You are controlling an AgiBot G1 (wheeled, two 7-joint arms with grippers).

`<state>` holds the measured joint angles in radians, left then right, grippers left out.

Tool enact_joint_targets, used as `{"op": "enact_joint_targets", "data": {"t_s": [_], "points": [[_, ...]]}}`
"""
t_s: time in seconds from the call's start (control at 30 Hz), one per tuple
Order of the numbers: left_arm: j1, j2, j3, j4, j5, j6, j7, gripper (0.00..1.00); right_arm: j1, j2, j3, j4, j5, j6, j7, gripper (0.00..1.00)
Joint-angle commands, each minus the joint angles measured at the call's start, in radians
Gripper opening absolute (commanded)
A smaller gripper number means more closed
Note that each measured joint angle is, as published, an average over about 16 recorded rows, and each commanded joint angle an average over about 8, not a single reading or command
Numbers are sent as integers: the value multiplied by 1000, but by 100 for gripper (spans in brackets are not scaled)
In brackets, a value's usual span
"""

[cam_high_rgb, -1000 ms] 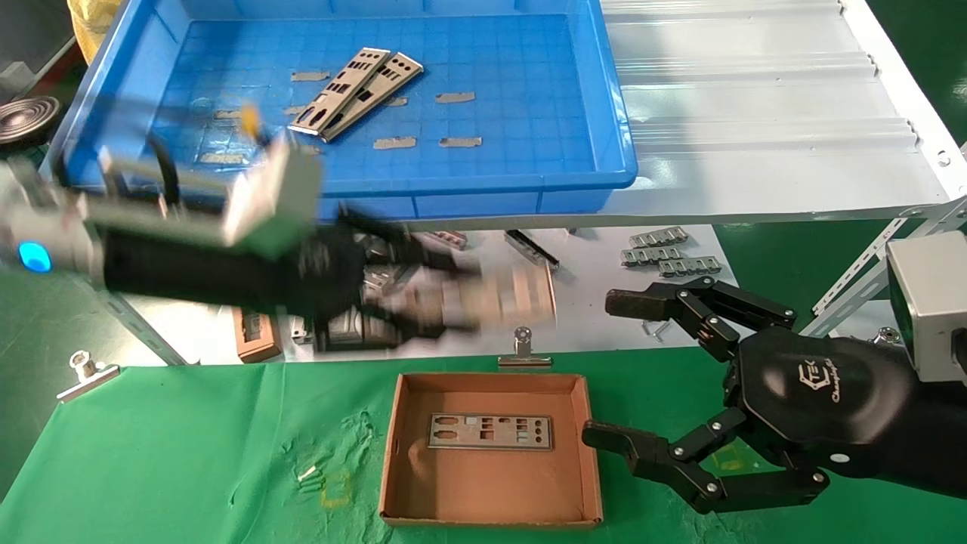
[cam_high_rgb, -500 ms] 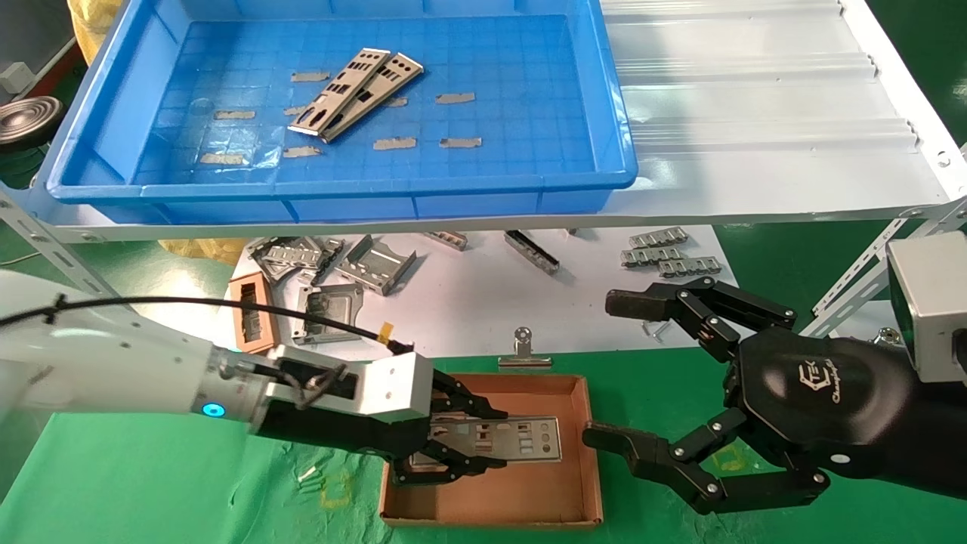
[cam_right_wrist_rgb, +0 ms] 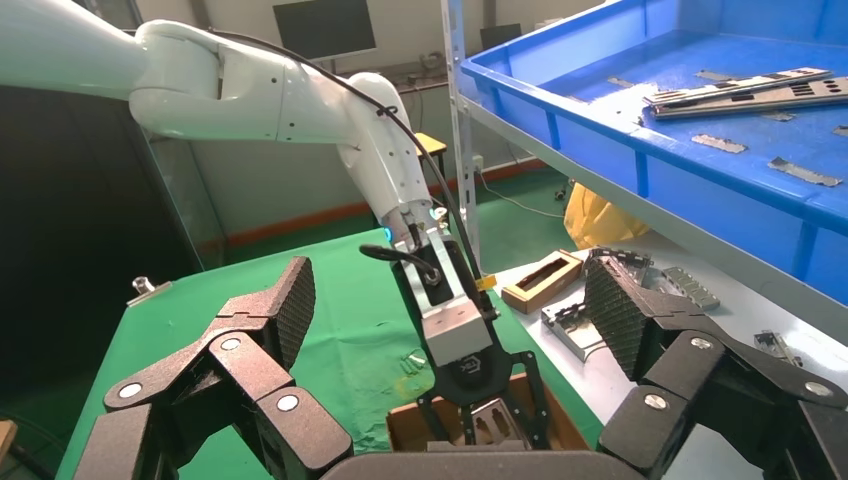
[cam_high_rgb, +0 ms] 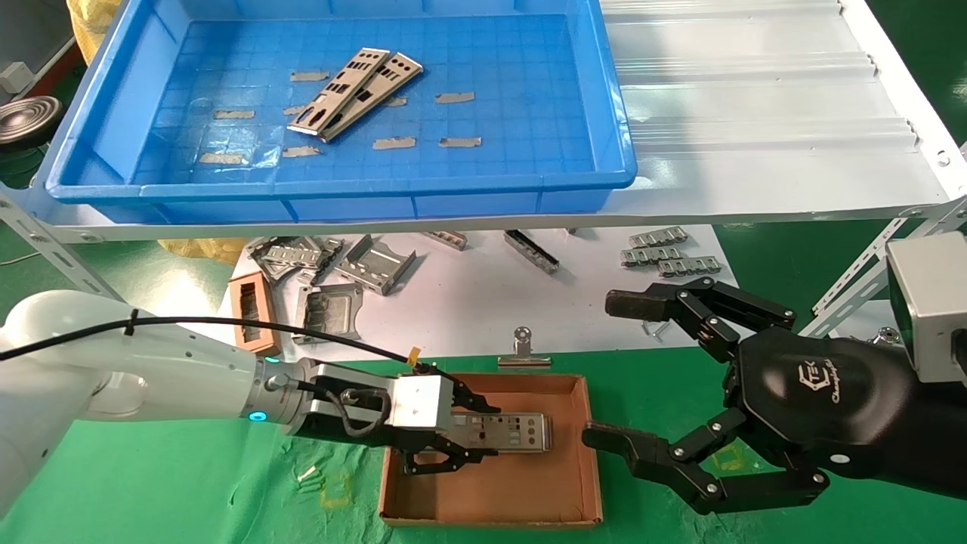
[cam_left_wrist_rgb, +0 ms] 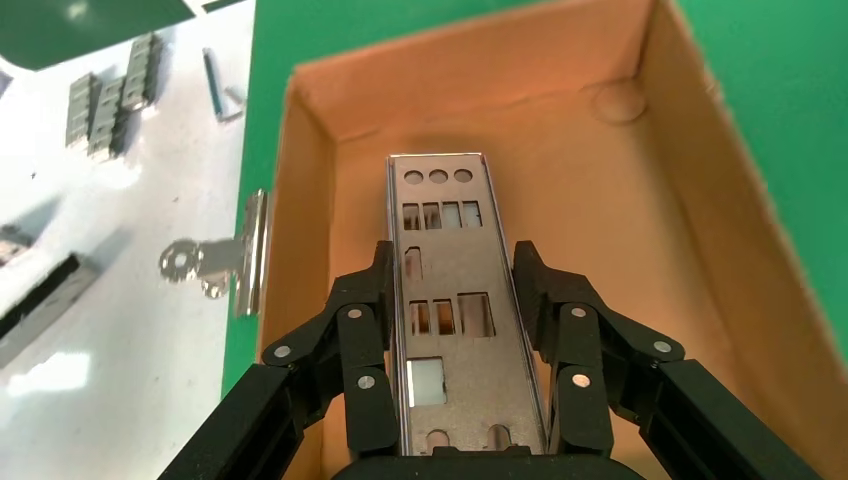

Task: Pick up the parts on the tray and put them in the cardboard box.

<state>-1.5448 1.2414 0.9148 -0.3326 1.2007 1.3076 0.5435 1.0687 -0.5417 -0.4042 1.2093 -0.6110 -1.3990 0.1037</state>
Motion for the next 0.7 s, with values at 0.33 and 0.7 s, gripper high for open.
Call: {"op": "enact_joint_targets", "data": {"t_s": [0.33,0.7], "points": [[-18,31,-8,79,-7,-2,69,100,0,0,0,0,0,0,0,100],[-24,-1,-47,119,-86,174,15,100,0,0,0,0,0,0,0,100]]}}
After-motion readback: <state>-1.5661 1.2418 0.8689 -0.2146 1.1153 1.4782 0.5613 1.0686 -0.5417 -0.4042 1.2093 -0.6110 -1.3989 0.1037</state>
